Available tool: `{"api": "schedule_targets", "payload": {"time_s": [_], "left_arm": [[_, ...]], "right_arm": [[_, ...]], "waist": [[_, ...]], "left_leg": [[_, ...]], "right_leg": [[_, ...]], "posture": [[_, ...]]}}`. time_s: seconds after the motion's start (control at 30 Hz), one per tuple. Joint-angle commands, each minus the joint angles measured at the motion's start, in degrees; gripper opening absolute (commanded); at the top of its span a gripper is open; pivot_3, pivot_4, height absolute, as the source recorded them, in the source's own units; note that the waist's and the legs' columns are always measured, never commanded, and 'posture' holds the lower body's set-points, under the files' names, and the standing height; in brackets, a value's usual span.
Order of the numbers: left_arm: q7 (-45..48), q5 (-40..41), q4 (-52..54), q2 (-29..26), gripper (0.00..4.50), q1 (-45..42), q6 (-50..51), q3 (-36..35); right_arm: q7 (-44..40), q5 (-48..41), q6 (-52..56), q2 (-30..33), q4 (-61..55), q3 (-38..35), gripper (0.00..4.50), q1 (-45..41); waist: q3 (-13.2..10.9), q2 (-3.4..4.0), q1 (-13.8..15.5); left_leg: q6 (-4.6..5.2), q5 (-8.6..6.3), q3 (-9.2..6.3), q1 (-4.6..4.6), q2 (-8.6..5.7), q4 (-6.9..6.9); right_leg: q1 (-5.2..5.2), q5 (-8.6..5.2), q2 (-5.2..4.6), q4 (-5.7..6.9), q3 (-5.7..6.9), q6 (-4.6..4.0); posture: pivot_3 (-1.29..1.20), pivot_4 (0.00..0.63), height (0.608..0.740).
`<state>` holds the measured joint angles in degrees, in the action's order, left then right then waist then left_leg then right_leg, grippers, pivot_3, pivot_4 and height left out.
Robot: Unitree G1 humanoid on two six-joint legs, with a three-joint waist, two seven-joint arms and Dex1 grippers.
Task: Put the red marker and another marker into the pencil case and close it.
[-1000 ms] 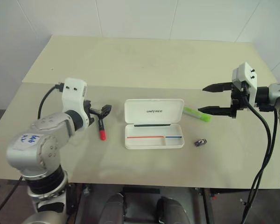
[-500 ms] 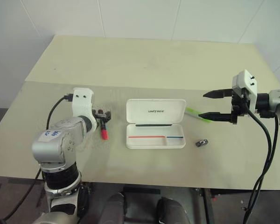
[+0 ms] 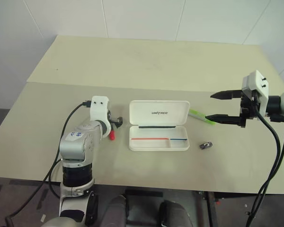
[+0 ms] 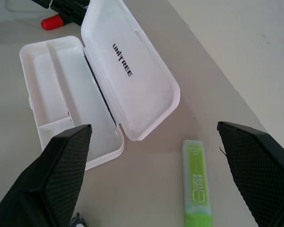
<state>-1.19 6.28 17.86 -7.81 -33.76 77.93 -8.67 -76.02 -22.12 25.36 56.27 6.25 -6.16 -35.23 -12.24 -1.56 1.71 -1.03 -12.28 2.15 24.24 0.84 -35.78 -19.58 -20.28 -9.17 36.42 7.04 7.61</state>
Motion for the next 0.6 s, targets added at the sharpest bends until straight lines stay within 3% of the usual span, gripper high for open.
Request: {"api": "schedule_targets", "payload": {"time_s": [0.03, 0.13, 0.33, 0.5, 0.53, 0.6], "left_arm": [[0.0, -0.7, -1.5, -0.5, 4.45, 0.8, -0.7, 0.5], [0.5, -0.8, -2.1, -1.6, 4.45, 1.5, -1.4, 1.8], [3.8, -4.3, -4.2, -12.4, 2.53, 2.0, -6.6, 15.3], [4.9, -3.6, -4.9, -13.2, 0.88, 2.1, -7.2, 15.7], [4.9, -3.6, -4.7, -13.4, 0.61, 2.4, -7.2, 15.5], [5.0, -3.7, -4.4, -13.7, 0.6, 2.8, -7.2, 15.3]], "right_arm": [[1.3, -1.5, 0.8, 1.8, -3.1, -3.2, 4.5, 0.5], [1.8, -1.8, 1.3, 1.8, -4.2, -3.7, 4.5, 1.1], [2.7, -2.9, 1.7, 2.0, -8.3, -3.5, 4.5, 0.9], [3.4, -4.3, 2.8, 1.7, -10.3, -3.5, 4.5, -0.9], [3.4, -4.4, 2.8, 1.9, -10.3, -3.5, 4.5, -1.0], [3.3, -4.4, 2.6, 2.1, -10.1, -3.5, 4.5, -0.9]], "waist": [[0.0, 0.07, 0.0], [0.1, 0.16, -0.1], [0.1, 0.22, -0.1], [0.2, 0.33, -0.2], [0.2, 0.35, -0.2], [0.2, 0.35, -0.1]], "left_leg": [[0.0, 0.0, 0.0, -0.02, 0.0, -0.05], [0.0, -0.01, 0.0, -0.06, 0.01, -0.07], [-0.01, -0.02, 0.05, -0.07, 0.0, -0.04], [-0.01, -0.03, 0.04, -0.14, 0.03, -0.07], [-0.01, -0.04, 0.04, -0.15, 0.04, -0.07], [-0.01, -0.04, 0.04, -0.15, 0.04, -0.06]], "right_leg": [[0.0, 0.0, 0.0, 0.0, -0.01, 0.0], [0.02, 0.0, 0.0, 0.01, -0.03, 0.0], [0.0, 0.0, 0.0, 0.0, -0.09, 0.0], [0.02, 0.0, 0.03, 0.05, -0.12, 0.0], [0.02, 0.0, 0.03, 0.05, -0.13, -0.01], [0.02, 0.0, 0.03, 0.03, -0.13, 0.0]], "posture": [[0.0, 0.15, 0.74], [0.0, 0.15, 0.74], [0.0, 0.15, 0.74], [0.0, 0.15, 0.74], [0.0, 0.15, 0.74], [0.0, 0.15, 0.74]]}}
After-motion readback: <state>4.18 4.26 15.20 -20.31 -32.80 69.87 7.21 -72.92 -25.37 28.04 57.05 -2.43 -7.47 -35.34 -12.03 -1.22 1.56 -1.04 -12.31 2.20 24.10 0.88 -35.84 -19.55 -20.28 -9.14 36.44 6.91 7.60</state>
